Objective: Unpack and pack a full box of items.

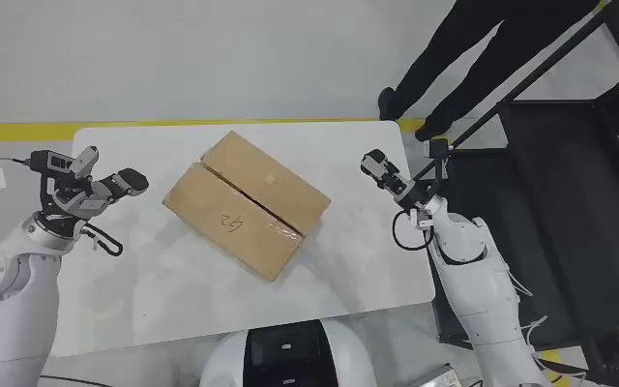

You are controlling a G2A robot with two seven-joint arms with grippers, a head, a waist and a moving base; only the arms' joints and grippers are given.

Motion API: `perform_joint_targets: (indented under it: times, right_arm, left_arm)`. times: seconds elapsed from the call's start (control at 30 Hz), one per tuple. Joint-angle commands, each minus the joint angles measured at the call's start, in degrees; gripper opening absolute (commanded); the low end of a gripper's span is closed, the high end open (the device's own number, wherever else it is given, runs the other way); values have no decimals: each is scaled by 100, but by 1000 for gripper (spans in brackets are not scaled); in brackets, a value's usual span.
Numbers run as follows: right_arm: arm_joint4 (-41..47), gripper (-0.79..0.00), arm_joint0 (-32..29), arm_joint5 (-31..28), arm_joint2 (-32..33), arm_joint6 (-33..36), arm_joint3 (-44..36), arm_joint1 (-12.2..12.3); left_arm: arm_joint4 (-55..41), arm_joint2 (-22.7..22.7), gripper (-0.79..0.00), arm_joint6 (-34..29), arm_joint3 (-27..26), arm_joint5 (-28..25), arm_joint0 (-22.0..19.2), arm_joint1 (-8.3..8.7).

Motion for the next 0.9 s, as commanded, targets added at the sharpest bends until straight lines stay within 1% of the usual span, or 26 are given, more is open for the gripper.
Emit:
perform_joint_targets:
  times: [0.0,0.33,0.43,0.53,0.63,0.67,0.73,0.87]
  right_arm:
    - [0,-1,0,0,0,0,0,0]
    - [0,0,0,0,0,0,0,0]
    - [31,0,-26,113,-38,76,-18,4]
    - [350,0,-5,402,-20,689,-45,50]
    - [841,0,7,642,68,1416,-28,108]
    - [976,0,5,746,87,1693,-21,130]
    - [1083,0,3,914,137,2203,-18,178]
    - [1407,0,-35,1305,148,3006,28,247]
  left_arm:
    - [0,0,-1,0,0,0,0,0]
    - [33,1,0,23,-15,0,0,0]
    - [594,1,0,87,-133,-74,-40,25]
    - [1141,15,0,-85,42,-276,-240,58]
    - [1474,31,0,-375,433,-550,-569,90]
    - [1462,52,0,-543,606,-591,-690,98]
    - [1663,82,0,-823,962,-841,-969,122]
    - [1640,261,0,-1611,1755,-1214,-1544,145]
